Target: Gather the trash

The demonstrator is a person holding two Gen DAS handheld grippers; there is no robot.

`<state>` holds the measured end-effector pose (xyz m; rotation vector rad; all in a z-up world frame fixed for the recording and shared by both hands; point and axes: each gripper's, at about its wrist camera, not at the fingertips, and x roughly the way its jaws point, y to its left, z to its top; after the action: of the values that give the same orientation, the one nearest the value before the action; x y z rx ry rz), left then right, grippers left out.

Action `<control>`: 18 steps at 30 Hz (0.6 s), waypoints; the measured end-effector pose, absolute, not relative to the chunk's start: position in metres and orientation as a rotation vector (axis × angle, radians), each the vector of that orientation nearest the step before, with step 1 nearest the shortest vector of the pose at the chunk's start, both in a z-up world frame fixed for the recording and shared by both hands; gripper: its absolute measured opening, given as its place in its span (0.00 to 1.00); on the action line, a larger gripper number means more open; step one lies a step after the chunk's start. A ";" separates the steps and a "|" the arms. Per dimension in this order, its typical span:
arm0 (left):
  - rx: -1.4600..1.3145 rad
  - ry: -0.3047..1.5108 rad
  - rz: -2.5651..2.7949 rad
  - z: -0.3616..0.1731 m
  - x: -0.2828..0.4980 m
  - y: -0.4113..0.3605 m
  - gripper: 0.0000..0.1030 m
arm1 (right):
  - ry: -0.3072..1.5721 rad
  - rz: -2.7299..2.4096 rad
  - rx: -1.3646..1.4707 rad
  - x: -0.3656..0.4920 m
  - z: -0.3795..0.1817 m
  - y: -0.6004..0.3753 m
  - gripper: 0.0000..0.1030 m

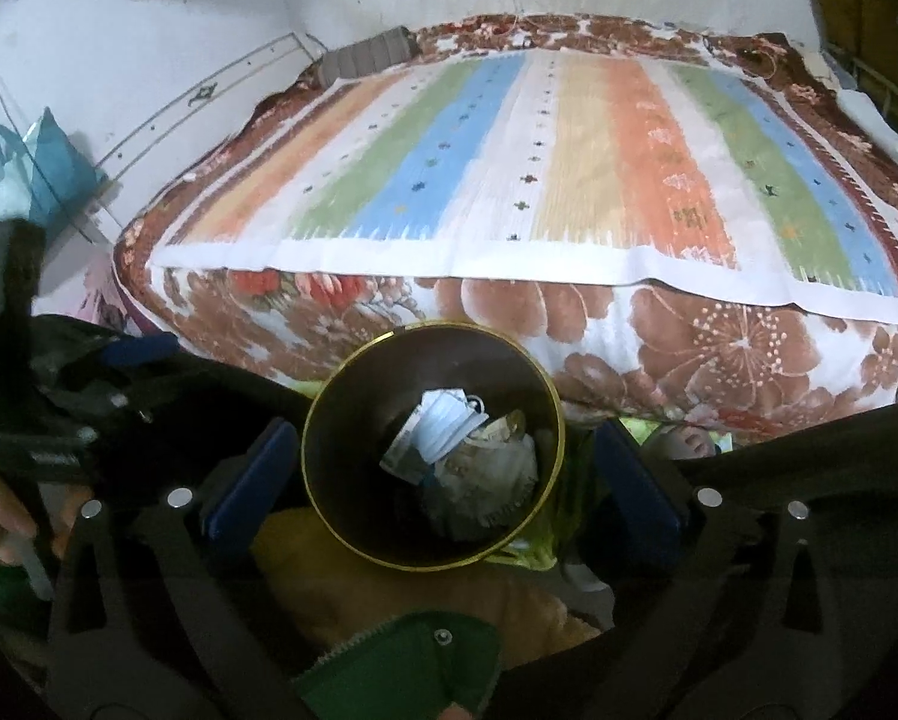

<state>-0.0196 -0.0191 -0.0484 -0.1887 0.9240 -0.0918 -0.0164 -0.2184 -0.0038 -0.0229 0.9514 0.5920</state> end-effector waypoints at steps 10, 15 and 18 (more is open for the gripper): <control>-0.183 0.938 -0.106 -0.057 -0.019 -0.024 0.95 | 0.944 0.612 -0.034 -0.018 -0.006 -0.211 0.92; -0.208 0.920 -0.071 -0.054 -0.021 -0.019 0.95 | 0.933 0.631 -0.052 -0.021 -0.006 -0.207 0.92; -0.212 0.918 -0.079 -0.052 -0.021 -0.019 0.95 | 0.935 0.637 -0.050 -0.021 -0.006 -0.207 0.92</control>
<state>-0.0209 -0.0190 -0.0521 -0.2121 0.9181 -0.0789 -0.0213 -0.2069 -0.0056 -0.0498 0.9347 0.6367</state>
